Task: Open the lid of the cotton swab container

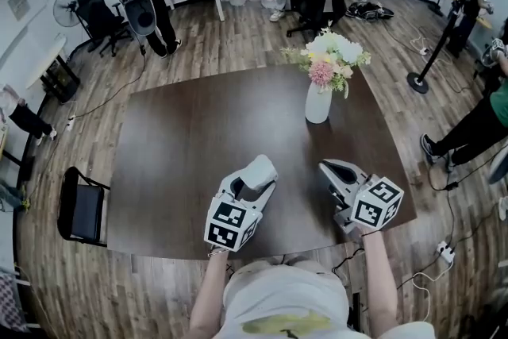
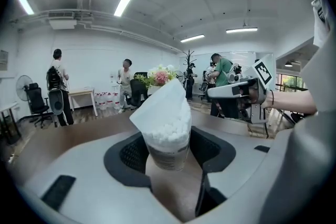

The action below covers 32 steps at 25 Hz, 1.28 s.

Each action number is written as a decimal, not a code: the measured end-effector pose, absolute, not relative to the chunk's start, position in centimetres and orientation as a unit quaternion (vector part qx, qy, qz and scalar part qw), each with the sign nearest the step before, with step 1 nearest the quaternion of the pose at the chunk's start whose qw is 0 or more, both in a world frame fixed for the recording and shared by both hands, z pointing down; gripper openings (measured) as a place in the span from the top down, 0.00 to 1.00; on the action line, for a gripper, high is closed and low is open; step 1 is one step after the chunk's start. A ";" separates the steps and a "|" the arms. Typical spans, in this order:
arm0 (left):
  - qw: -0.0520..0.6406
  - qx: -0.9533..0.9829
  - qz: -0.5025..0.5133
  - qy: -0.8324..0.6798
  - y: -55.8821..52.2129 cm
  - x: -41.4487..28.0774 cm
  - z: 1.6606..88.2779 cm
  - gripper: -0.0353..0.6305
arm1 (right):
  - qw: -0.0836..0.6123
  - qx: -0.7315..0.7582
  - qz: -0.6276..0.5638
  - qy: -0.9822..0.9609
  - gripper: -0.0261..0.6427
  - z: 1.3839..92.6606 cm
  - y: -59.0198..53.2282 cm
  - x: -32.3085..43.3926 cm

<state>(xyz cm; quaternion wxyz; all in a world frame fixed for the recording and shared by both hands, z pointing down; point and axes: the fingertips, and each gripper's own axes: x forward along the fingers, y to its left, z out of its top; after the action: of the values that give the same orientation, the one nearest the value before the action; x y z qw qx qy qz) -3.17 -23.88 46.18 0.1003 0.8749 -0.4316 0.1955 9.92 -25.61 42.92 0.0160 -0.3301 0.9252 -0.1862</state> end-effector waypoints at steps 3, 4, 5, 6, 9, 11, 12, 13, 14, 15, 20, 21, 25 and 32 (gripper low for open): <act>0.099 0.865 0.188 -0.455 -24.2 -4.0 46.0 0.57 | 0.005 -0.375 -0.138 0.916 0.93 43.0 -25.8 11.0; 0.099 0.862 0.186 -0.461 -24.3 -4.3 45.9 0.57 | 0.001 -0.387 -0.129 0.913 0.93 43.1 -25.8 11.3; 0.099 0.859 0.183 -0.467 -24.4 -4.5 45.9 0.57 | 0.001 -0.396 -0.125 0.910 0.93 43.2 -25.9 11.6; 0.099 0.856 0.182 -0.473 -24.4 -4.8 45.9 0.57 | 0.004 -0.405 -0.125 0.906 0.93 43.2 -25.9 12.0; 0.100 0.849 0.178 -0.487 -24.4 -5.3 45.8 0.57 | 0.016 -0.424 -0.128 0.896 0.93 43.3 -25.9 12.8; 0.100 0.846 0.177 -0.493 -24.4 -5.6 45.9 0.57 | 0.022 -0.433 -0.129 0.892 0.93 43.3 -25.9 13.1; 0.100 0.844 0.177 -0.496 -24.4 -5.8 45.9 0.57 | 0.024 -0.438 -0.130 0.889 0.93 43.4 -25.9 13.2; 0.101 0.843 0.176 -0.498 -24.4 -5.9 46.0 0.57 | 0.025 -0.443 -0.131 0.886 0.93 43.4 -25.8 13.3; 0.102 0.842 0.175 -0.501 -24.4 -6.1 46.0 0.57 | 0.026 -0.448 -0.131 0.884 0.93 43.5 -25.8 13.4; 0.103 0.840 0.173 -0.503 -24.4 -6.2 46.1 0.57 | 0.026 -0.451 -0.129 0.883 0.93 43.5 -25.7 13.4; 0.105 0.836 0.167 -0.512 -24.4 -6.8 45.9 0.57 | 0.034 -0.465 -0.123 0.876 0.93 43.2 -25.4 13.7; 0.105 0.836 0.167 -0.513 -24.3 -6.8 45.8 0.57 | 0.035 -0.468 -0.124 0.874 0.93 43.2 -25.4 13.8; 0.106 0.834 0.166 -0.516 -24.1 -7.2 45.9 0.57 | 0.034 -0.474 -0.124 0.871 0.93 43.3 -25.2 13.8; 0.106 0.830 0.172 -0.520 -23.8 -7.8 45.9 0.57 | 0.027 -0.479 -0.114 0.870 0.93 43.3 -25.2 13.8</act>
<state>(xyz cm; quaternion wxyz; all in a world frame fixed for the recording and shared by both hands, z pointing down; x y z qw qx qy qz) -7.77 -23.81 45.94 0.1058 0.8301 -0.5198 0.1719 13.76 -25.19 43.26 0.0272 -0.4790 0.8700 -0.1138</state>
